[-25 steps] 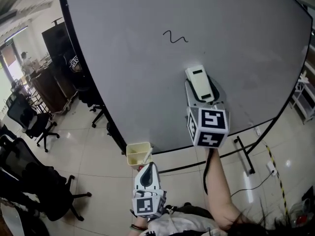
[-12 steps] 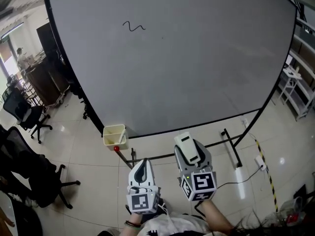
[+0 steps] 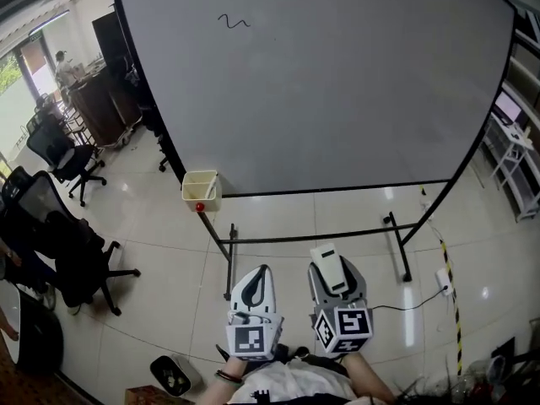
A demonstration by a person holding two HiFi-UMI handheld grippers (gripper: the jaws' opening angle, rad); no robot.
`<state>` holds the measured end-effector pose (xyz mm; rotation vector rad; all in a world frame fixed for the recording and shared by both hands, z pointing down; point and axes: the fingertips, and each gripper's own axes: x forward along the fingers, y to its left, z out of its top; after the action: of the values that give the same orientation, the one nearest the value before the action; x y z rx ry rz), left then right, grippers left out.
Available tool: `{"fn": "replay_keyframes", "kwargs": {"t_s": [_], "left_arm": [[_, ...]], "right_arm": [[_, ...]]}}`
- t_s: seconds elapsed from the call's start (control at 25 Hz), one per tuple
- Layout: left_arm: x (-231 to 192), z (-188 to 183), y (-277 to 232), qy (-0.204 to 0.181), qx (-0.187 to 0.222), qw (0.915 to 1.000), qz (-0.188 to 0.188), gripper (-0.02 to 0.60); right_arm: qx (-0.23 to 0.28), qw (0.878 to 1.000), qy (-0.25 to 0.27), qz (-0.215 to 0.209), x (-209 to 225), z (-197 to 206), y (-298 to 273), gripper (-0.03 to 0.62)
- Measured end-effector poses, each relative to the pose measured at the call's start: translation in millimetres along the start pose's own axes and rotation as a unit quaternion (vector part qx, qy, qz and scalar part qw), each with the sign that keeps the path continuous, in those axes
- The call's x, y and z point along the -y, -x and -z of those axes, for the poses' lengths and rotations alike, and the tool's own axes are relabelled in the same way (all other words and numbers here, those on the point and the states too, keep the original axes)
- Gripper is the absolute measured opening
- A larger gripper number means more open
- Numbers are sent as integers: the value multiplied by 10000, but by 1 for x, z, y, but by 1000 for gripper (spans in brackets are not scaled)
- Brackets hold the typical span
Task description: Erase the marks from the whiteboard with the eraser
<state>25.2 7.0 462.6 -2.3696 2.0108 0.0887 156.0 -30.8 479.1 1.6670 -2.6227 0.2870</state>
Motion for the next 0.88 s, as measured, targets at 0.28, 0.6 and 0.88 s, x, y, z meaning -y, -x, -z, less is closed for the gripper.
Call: {"fn": "replay_keyframes", "kwargs": {"t_s": [0.28,0.6,0.88], "left_arm": [[-14,5,22,196,-124,9996,-143,3],[-25,5,19,140,-116,9997,-152,3],[-24,8,14,150,-91,9997,-154,3]], "right_arm": [[-191,9998,30,-67,-12,22,12,282],[-296,9991,305,34,-19,28,4,278],[-500,9982,336,-34,-24,30,4,278]]}}
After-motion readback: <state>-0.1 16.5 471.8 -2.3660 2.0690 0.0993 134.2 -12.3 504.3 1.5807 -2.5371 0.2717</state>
